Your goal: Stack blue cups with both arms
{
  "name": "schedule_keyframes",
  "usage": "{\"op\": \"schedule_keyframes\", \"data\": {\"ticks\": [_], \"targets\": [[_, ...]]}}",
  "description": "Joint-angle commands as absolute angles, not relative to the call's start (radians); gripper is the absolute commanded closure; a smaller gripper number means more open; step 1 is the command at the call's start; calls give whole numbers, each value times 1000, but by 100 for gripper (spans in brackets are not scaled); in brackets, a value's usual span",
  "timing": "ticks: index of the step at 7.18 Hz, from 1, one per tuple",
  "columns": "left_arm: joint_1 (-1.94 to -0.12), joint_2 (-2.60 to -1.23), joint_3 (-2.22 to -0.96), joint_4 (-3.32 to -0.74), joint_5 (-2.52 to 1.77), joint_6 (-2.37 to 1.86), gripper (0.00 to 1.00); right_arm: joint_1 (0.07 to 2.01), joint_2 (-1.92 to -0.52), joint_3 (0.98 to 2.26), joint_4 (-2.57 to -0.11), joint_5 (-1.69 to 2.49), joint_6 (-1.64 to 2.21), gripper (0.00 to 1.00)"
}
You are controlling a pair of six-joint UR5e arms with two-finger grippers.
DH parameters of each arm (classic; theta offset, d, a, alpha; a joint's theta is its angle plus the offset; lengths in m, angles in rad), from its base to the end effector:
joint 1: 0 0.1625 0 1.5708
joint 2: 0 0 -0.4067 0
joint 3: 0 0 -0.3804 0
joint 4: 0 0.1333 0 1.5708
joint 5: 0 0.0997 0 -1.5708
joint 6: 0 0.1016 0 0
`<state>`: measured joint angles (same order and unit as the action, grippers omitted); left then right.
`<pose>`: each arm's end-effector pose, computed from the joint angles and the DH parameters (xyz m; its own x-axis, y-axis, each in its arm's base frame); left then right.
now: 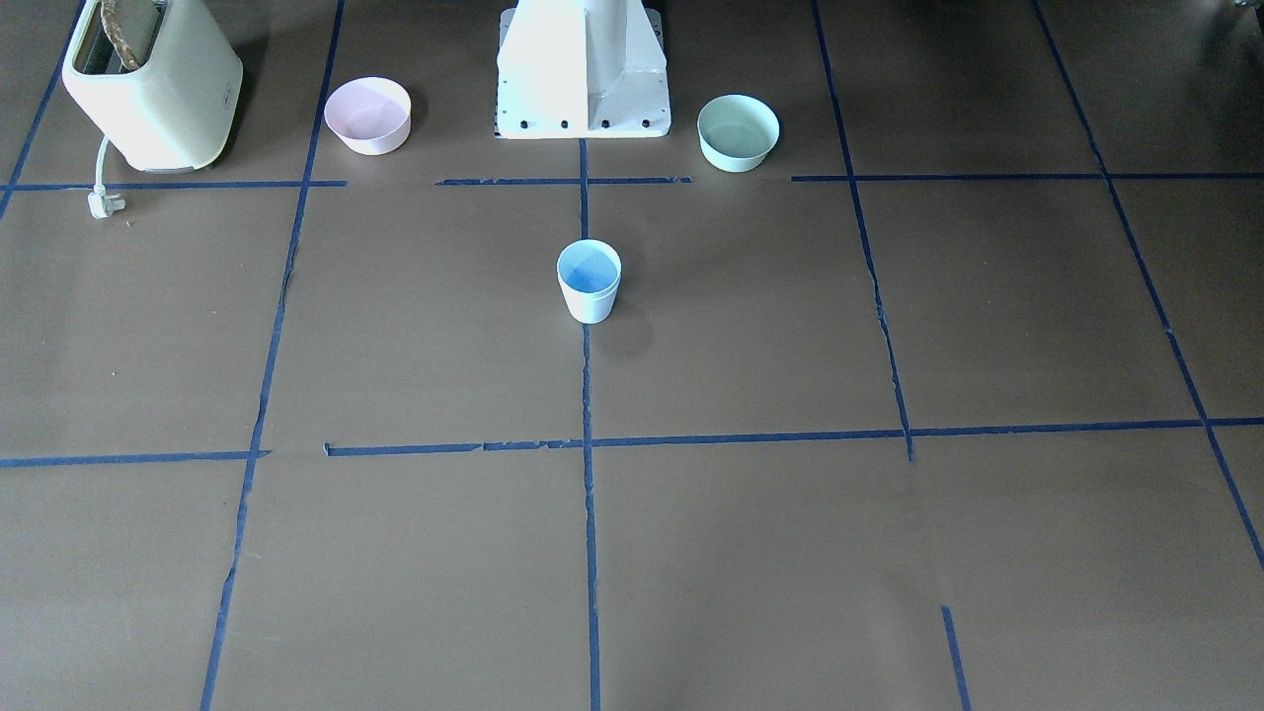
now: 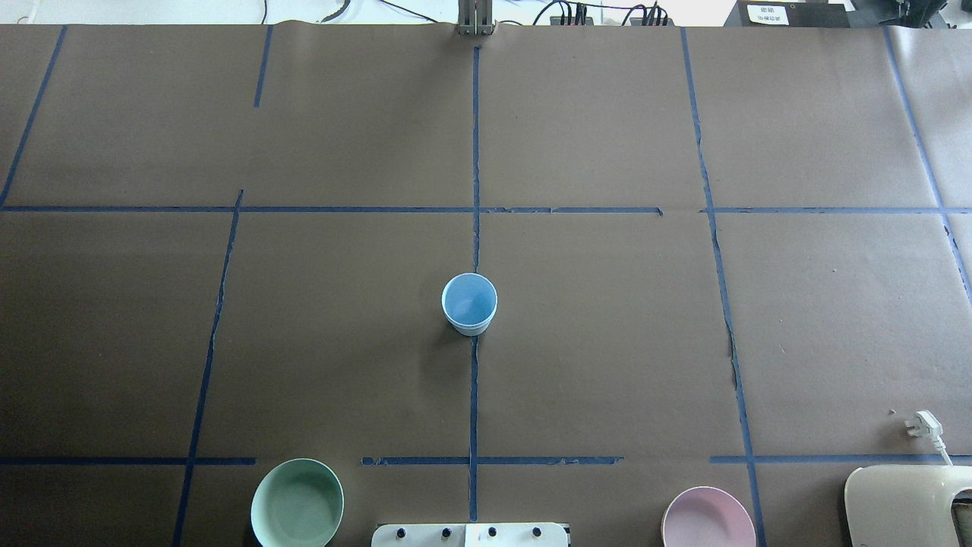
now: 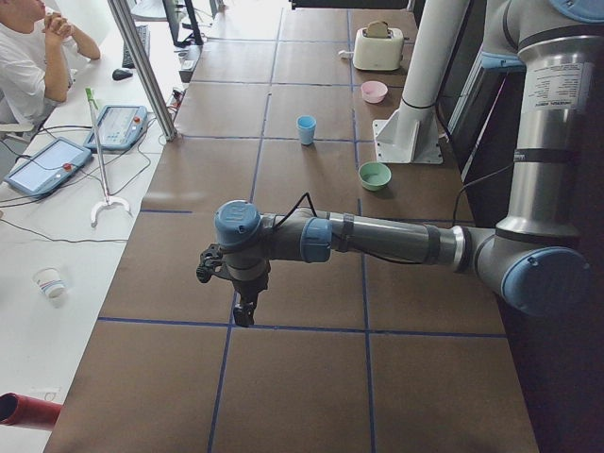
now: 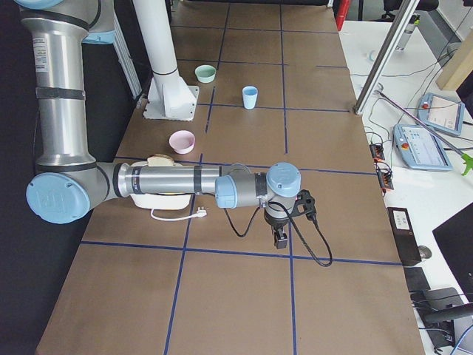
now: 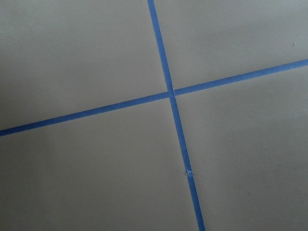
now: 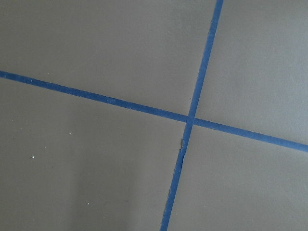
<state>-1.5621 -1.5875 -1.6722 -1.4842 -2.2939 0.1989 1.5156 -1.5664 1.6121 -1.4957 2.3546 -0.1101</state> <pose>-0.0618 -0.4871 0.5973 0.7331 0.2243 -0.6421 -0.1566 0.9744 0.1616 0.0345 -0.4921 0.6112 0.6922 -0.2322 0.6833 0.1316 0.9716 0.1968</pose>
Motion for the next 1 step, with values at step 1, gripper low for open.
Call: {"op": "schedule_keyframes", "data": {"ticks": [1], "targets": [[-1563,-1586,-1693,-1474,-2287,206,0,1516,-1568,1612,-1496,2358,-109,0]]}}
